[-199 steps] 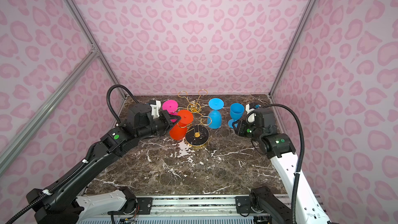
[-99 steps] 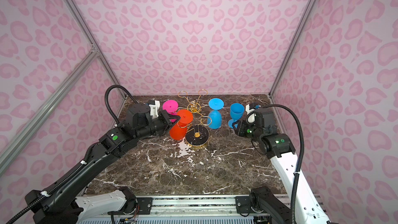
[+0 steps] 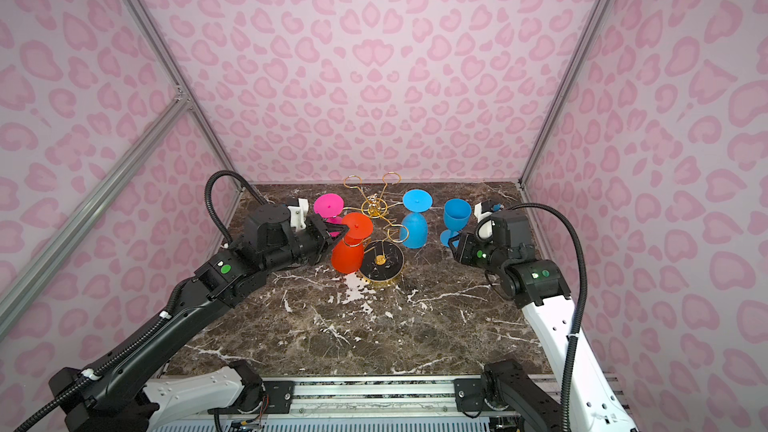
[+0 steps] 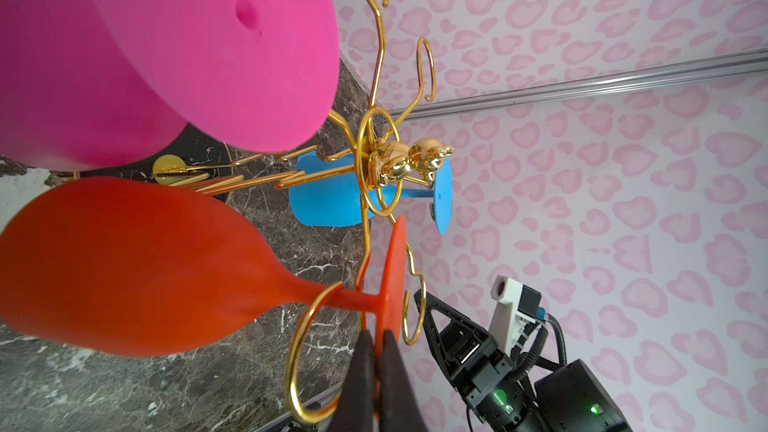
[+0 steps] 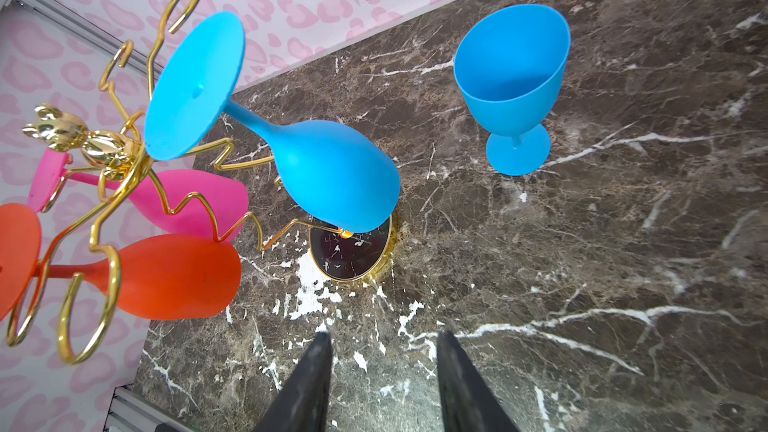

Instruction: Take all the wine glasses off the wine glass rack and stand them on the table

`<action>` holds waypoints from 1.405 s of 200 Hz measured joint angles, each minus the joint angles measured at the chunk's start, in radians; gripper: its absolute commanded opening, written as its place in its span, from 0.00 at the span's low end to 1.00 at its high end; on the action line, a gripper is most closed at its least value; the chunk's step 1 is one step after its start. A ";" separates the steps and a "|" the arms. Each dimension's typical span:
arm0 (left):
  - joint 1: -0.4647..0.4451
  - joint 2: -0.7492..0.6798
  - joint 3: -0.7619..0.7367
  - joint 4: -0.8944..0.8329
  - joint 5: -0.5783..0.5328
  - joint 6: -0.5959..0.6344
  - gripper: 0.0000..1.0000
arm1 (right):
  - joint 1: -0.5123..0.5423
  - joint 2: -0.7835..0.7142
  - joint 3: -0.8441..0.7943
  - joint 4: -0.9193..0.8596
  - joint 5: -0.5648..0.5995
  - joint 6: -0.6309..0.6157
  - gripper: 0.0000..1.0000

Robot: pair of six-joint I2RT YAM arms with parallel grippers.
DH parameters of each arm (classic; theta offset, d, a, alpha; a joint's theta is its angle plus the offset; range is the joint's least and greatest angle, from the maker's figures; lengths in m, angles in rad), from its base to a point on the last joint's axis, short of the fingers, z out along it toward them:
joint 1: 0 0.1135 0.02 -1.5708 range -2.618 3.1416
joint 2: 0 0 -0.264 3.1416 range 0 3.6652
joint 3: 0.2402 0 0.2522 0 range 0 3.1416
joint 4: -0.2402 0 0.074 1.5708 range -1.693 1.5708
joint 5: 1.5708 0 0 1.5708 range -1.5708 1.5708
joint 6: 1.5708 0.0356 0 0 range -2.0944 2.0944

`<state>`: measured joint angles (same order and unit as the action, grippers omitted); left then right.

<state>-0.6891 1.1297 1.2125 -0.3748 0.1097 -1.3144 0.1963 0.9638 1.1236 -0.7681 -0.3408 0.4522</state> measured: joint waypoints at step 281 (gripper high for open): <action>0.014 -0.102 -0.103 0.028 -0.117 -0.151 0.03 | -0.008 -0.015 -0.007 -0.001 0.000 0.000 0.43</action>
<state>-0.6750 1.0275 1.1099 -0.3470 -0.0078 -1.4654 0.1886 0.9489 1.1164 -0.7689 -0.3408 0.4526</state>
